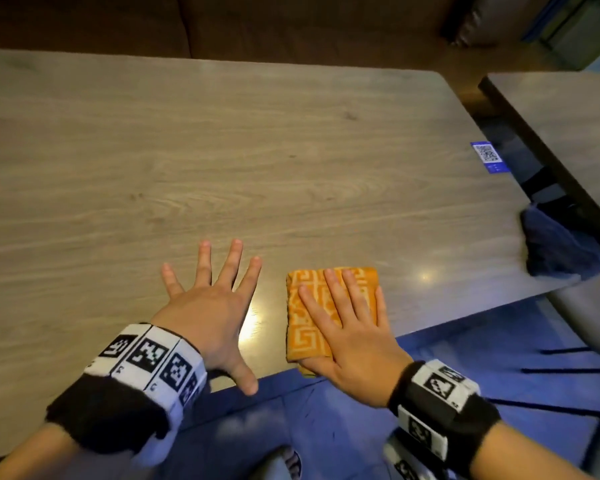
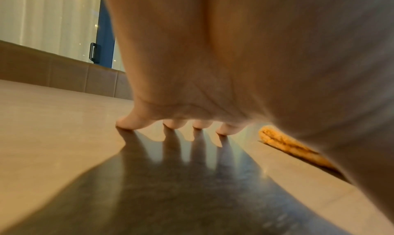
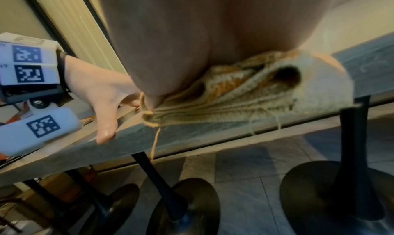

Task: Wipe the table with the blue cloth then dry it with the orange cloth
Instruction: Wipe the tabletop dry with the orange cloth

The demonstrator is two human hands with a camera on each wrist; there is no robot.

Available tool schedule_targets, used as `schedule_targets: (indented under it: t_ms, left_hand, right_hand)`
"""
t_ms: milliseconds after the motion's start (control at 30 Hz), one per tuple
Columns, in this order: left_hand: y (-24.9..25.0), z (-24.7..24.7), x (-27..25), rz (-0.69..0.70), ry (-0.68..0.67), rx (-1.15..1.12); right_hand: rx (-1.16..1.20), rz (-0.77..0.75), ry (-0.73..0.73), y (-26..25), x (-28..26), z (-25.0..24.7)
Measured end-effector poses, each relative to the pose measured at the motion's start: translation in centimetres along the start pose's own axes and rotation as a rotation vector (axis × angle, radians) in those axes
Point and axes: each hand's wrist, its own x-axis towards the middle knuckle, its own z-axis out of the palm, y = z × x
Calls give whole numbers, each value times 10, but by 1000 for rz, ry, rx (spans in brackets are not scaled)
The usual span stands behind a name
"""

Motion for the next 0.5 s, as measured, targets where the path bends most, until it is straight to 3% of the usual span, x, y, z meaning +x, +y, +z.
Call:
schedule_targets:
  t_ms: [100, 233, 333, 400, 500]
  left_hand:
    - [-1, 0, 0, 0, 17, -7]
    - [-5, 4, -3, 21, 80, -34]
    - [-8, 3, -8, 27, 111, -29]
    - [-7, 4, -8, 34, 106, -31]
    - [-6, 3, -5, 31, 91, -26]
  right_hand:
    - [-16, 66, -15, 10, 16, -4]
    - [53, 311, 22, -3, 28, -6]
    - [53, 179, 4, -21, -22, 7]
    - [36, 129, -16, -7, -49, 11]
    - [50, 251, -72, 39, -32, 4]
